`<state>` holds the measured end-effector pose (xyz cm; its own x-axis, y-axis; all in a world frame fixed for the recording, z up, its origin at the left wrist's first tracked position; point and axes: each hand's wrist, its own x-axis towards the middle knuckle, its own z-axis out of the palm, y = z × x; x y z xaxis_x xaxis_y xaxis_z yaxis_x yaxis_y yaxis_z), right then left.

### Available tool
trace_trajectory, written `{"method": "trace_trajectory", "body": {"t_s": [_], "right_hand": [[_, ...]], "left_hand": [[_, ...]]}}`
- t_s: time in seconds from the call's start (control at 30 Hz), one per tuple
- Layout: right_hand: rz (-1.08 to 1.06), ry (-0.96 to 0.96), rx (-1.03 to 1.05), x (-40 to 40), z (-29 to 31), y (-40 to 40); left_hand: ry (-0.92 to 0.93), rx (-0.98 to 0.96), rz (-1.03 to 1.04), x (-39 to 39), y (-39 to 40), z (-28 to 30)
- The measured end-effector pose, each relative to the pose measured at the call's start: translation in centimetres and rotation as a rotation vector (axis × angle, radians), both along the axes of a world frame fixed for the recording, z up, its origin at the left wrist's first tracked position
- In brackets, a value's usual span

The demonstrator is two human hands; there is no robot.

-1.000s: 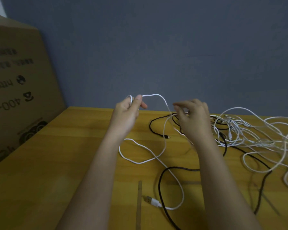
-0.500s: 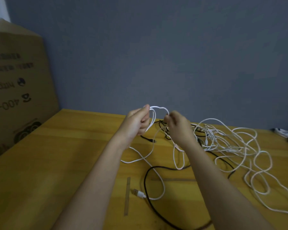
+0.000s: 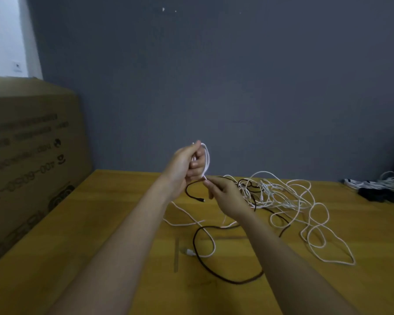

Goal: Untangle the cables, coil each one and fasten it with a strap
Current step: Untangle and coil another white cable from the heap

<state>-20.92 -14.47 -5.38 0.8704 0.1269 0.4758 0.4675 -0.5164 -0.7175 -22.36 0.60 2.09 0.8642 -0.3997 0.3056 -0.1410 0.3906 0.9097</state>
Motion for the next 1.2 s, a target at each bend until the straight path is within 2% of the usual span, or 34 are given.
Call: {"method": "trace_trajectory", "body": {"t_s": [0.1,0.2,0.3,0.37,0.43,0.5,0.6,0.67,0.8,0.9,0.97,1.0,1.13,1.2], "right_hand": [[-0.008,0.117,-0.048,-2.2,-1.5,0.0],[0.017,0.156,-0.094,-4.4,-2.6,-0.1],[-0.047,-0.01,-0.375,-6.3,-2.2,-0.1],[-0.122,-0.212,-0.473,-7.3,-1.3,-0.4],[-0.161,-0.365,-0.453,-7.9,-0.2,-0.9],[-0.21,-0.38,-0.335,-7.9,1.2,-1.8],[-0.294,-0.305,-0.097,-7.9,4.0,-3.8],[-0.266,-0.251,0.048,-7.9,5.4,-4.7],[-0.073,-0.102,0.218,-8.2,6.4,-3.3],[0.096,0.114,0.374,-8.3,5.9,-2.1],[0.184,0.254,0.397,-8.4,5.4,-1.8],[0.188,0.264,0.365,-8.4,5.2,-1.7],[0.073,0.08,0.369,-8.2,4.2,-0.7],[-0.004,0.071,0.404,-8.0,3.8,-0.4]], "left_hand": [[-0.03,0.052,0.138,-0.2,-0.1,0.4],[-0.127,0.265,0.329,-0.3,-0.9,0.7],[-0.284,0.604,0.434,-0.5,-1.5,-0.2],[-0.368,0.831,0.381,-0.8,-1.5,-1.0],[-0.401,0.967,0.27,-1.1,-1.5,-1.5],[-0.413,1.013,0.2,-1.7,-1.7,-1.6],[-0.403,0.932,0.13,-2.7,-1.8,-1.3],[-0.321,0.809,0.04,-3.0,-1.6,-1.0],[-0.156,0.549,-0.209,-3.6,-1.7,-0.3],[-0.035,0.362,-0.32,-3.8,-1.7,0.0],[0.011,0.286,-0.315,-3.5,-1.5,-0.1],[0.022,0.262,-0.285,-3.3,-1.4,-0.2],[0.006,0.253,-0.067,-2.3,-1.4,-0.8],[-0.006,0.27,-0.001,-2.0,-1.6,-1.1]]}}
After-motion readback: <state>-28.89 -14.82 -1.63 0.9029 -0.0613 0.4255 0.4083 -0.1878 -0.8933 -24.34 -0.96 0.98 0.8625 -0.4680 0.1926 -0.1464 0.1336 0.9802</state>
